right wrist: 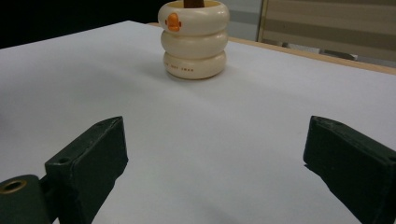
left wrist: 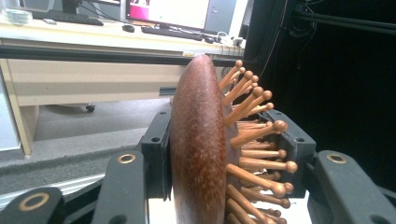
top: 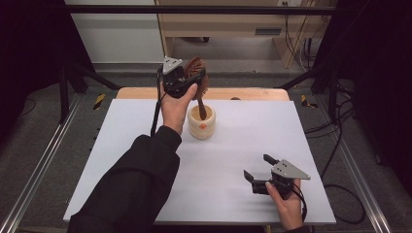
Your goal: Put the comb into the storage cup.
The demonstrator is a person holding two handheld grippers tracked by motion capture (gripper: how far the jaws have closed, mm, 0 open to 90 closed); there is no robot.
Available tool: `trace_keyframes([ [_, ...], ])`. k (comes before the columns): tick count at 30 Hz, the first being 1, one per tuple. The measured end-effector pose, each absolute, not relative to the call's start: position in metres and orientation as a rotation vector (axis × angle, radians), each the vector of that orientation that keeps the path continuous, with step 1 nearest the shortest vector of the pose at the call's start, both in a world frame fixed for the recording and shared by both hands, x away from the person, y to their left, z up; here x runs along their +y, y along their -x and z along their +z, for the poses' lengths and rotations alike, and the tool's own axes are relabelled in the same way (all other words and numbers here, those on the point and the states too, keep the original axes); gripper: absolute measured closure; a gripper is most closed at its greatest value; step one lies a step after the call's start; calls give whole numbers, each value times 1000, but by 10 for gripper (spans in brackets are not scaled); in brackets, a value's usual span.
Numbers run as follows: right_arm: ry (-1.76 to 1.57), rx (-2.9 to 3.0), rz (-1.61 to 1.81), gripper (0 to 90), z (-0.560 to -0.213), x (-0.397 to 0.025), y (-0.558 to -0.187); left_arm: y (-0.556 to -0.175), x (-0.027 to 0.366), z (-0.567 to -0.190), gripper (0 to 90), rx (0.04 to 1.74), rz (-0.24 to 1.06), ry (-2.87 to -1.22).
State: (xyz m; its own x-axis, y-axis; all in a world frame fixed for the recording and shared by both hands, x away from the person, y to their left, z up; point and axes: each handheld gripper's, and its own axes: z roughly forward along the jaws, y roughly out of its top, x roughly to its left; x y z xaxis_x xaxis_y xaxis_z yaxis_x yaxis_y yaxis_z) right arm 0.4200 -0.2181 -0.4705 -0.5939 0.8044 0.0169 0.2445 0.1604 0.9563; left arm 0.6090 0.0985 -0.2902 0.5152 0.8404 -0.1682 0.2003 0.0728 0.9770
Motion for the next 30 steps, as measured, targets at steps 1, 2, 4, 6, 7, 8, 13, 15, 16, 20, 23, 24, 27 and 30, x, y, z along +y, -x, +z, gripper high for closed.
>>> trace_keyframes([
  [1,-991,1936,1445,64,-471,-218,-420,-609,99,-291,490,962,614,-1451],
  [2,-990,1937,1445,64,-471,-218,-420,-609,99,-291,489,964,614,-1449],
  [4,-987,1938,1444,64,-471,-218,-420,-609,100,-292,490,965,615,-1449],
  [6,-987,1937,1443,64,-471,-218,-420,-608,101,-293,489,965,616,-1448],
  [7,-988,1935,1444,63,-470,-218,-420,-608,102,-293,489,967,616,-1446],
  [8,-988,1933,1445,63,-470,-218,-420,-608,102,-294,490,968,614,-1445],
  [13,-986,1930,1443,62,-470,-219,-420,-607,103,-295,489,968,617,-1445],
  [15,-988,1930,1441,62,-470,-218,-420,-607,103,-296,489,967,615,-1442],
  [16,-989,1929,1441,62,-470,-219,-420,-607,102,-296,490,964,614,-1443],
  [20,-990,1925,1440,62,-470,-219,-419,-606,101,-297,489,960,617,-1452],
  [23,-988,1927,1439,62,-470,-219,-419,-606,100,-298,489,959,619,-1455],
  [24,-988,1926,1438,62,-470,-219,-419,-606,101,-298,489,960,620,-1454],
  [27,-989,1926,1436,62,-470,-219,-420,-607,102,-298,489,964,625,-1453],
  [30,-985,1924,1437,62,-470,-219,-420,-606,104,-301,489,973,618,-1444],
])
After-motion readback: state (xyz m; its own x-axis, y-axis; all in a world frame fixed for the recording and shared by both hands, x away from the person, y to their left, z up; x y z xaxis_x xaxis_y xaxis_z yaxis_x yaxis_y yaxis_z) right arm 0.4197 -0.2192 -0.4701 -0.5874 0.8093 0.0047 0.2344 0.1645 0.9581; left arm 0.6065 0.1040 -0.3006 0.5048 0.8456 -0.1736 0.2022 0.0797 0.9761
